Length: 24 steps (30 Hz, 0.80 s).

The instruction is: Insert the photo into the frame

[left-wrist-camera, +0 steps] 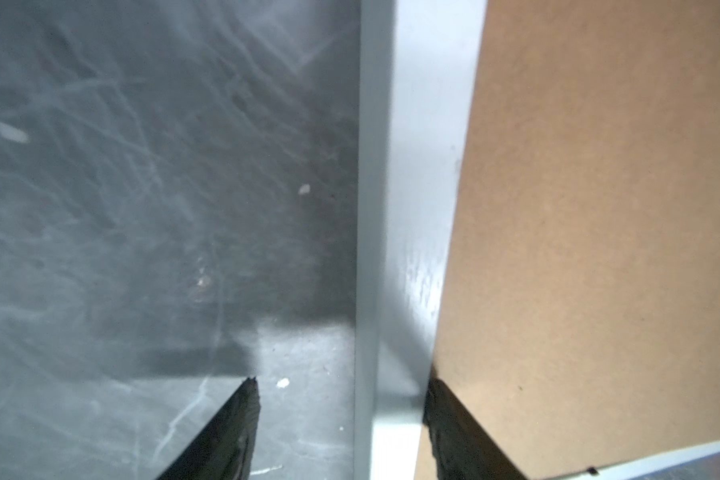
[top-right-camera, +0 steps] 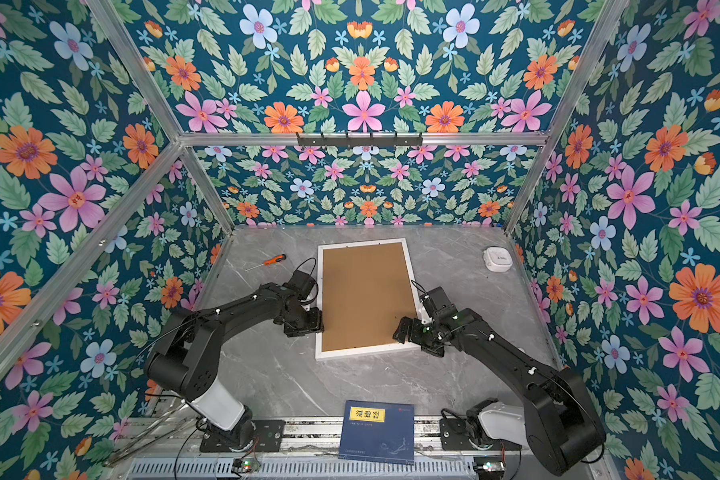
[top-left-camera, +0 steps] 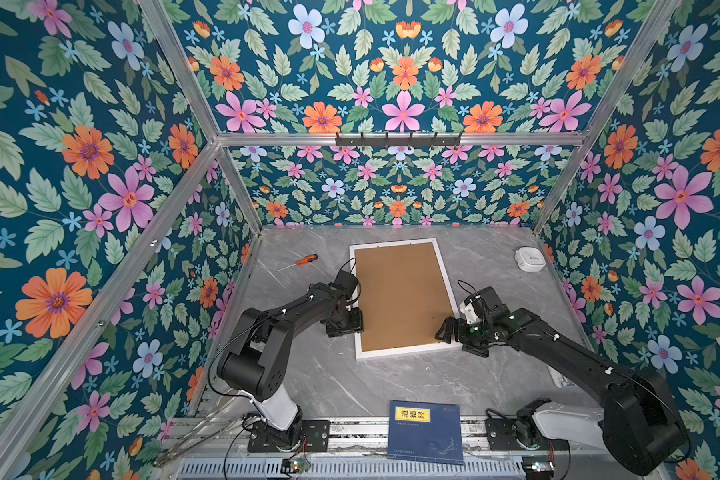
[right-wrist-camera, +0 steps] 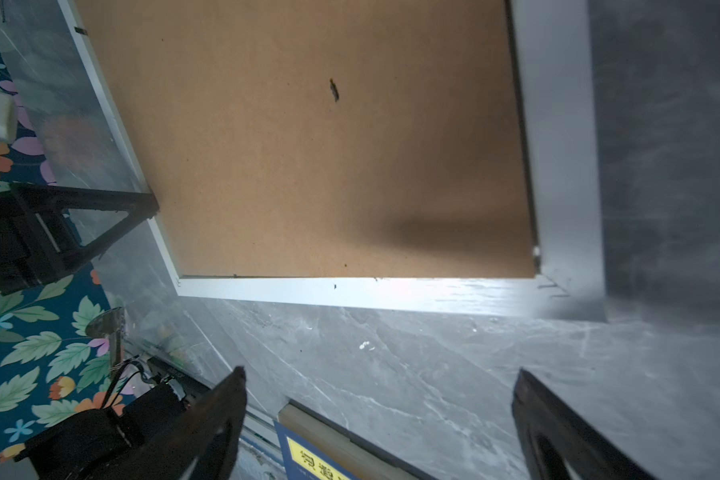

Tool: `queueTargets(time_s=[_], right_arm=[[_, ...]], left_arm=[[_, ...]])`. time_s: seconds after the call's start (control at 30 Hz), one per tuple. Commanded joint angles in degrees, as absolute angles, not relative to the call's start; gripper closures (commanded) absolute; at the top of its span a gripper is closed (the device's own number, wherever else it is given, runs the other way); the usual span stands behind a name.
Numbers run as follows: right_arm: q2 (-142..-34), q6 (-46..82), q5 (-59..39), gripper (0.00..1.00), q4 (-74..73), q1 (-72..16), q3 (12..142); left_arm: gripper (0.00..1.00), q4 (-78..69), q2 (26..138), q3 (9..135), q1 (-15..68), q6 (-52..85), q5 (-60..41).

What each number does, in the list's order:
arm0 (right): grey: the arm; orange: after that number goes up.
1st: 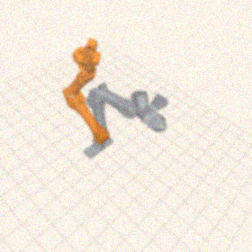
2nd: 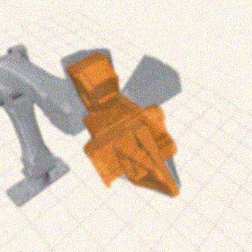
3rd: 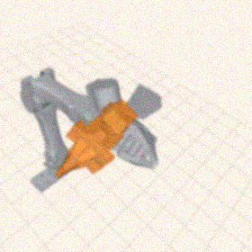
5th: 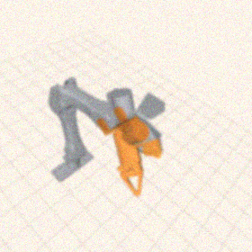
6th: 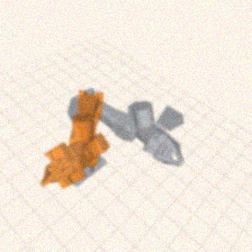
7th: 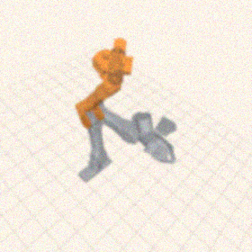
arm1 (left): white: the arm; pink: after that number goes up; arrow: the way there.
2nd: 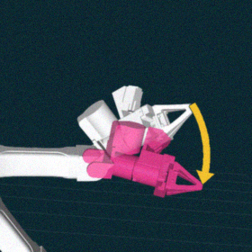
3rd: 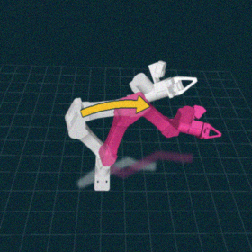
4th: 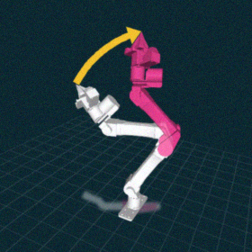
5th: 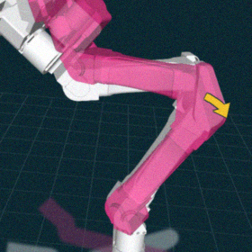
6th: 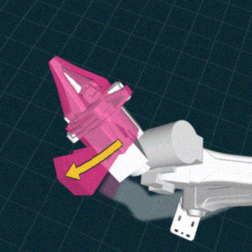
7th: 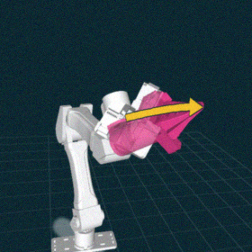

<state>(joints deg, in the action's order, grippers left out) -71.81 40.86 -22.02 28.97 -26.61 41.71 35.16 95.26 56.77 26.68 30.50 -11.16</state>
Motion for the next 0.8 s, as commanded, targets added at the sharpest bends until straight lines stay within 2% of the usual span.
queueTargets(time_s=[0.0, 0.77], right_arm=[[-74.27, 45.71, -25.02, 0.01, 23.8, -27.65, 42.31], [-84.81, 52.13, -19.87, 0.02, 17.69, -28.39, 45.15]], left_arm=[[0.34, 34.18, 95.19, 56.86, 26.72, 31.11, -8.35], [0.38, 33.57, 92.64, 55.02, 26.72, 30.62, -7.91]])
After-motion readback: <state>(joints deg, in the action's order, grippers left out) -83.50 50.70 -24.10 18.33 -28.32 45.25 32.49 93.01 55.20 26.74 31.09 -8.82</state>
